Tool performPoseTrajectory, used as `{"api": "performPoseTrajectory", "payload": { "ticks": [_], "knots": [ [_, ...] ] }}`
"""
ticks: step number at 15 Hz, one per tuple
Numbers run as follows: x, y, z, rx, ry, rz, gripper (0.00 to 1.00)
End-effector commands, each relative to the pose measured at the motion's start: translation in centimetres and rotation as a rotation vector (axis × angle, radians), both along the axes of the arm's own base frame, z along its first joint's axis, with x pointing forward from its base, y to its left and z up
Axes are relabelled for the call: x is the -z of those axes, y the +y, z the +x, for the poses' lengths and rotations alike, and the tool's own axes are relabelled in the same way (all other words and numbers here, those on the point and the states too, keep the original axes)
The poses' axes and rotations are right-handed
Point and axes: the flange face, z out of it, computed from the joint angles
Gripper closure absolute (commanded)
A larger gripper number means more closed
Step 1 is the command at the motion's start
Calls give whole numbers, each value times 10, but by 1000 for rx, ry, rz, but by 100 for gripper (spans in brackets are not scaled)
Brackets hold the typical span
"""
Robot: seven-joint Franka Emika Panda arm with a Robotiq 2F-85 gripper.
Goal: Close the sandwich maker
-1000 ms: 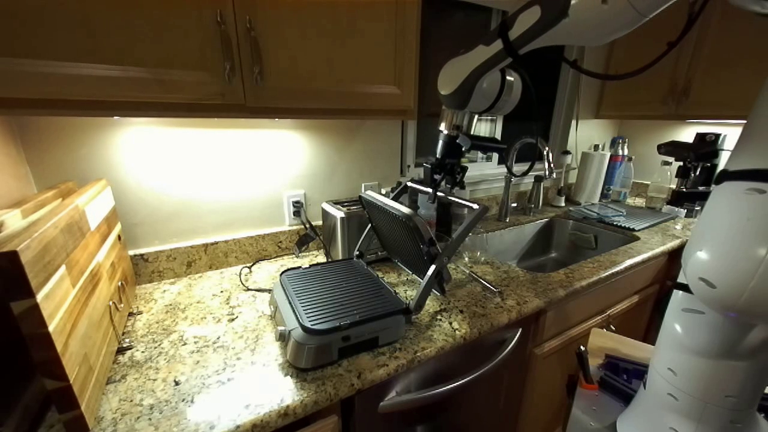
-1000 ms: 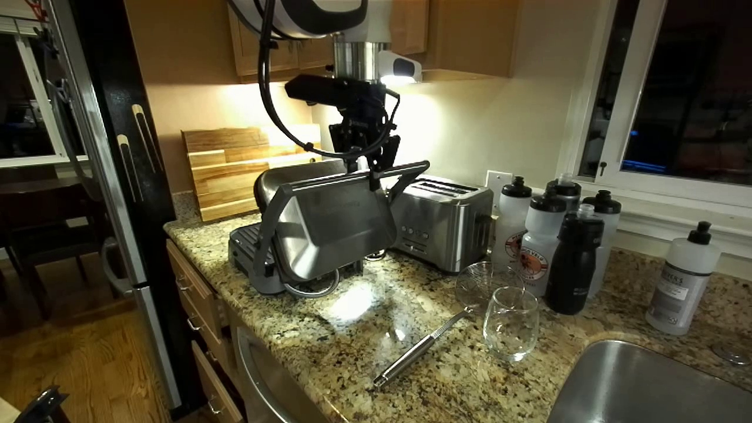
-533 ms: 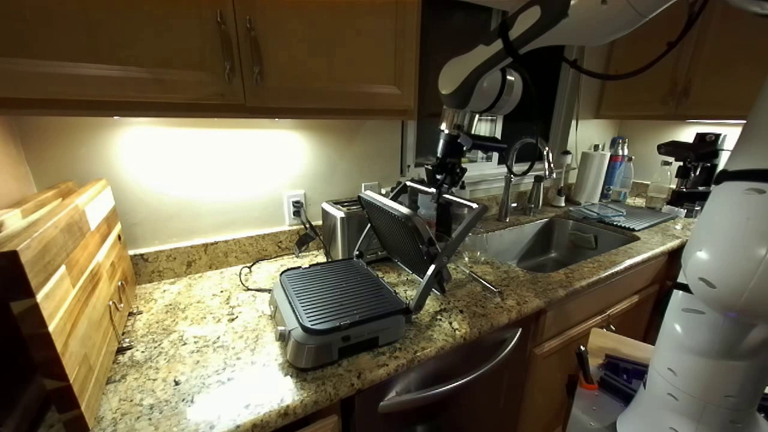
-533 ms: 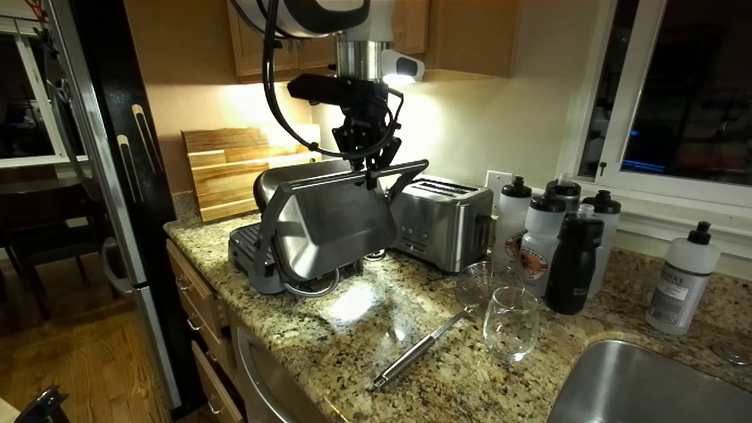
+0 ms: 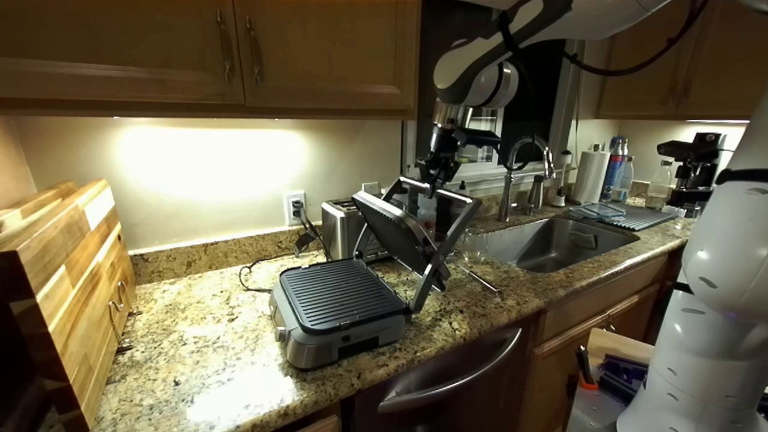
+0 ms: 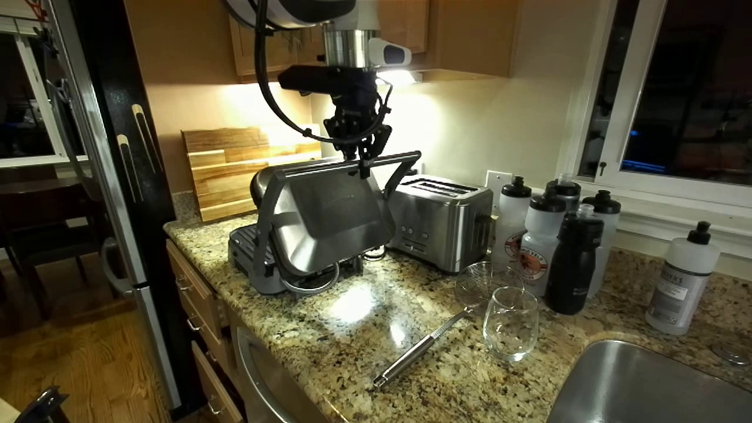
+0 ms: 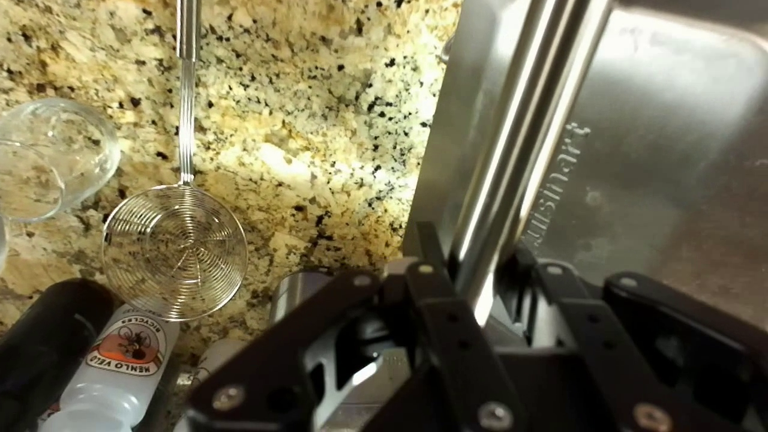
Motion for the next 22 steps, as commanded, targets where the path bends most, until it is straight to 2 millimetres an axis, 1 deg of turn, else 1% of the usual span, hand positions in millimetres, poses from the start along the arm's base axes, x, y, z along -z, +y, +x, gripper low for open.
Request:
{"api": "performPoseTrajectory", "payload": {
  "ticks": [1, 6, 10, 12, 15, 20, 22],
  "knots": [
    [-30, 37, 9, -89, -42, -39, 88],
    [-41, 77, 26, -117, -69, -38, 88],
    [-44, 118, 44, -142, -85, -33, 88],
    [-41, 140, 55, -148, -87, -26, 88],
    [-25, 166, 73, -145, -75, -15, 88],
    [-10, 197, 93, -140, -55, 5, 88],
    [-1, 211, 101, -158, -50, 9, 88]
  ]
}}
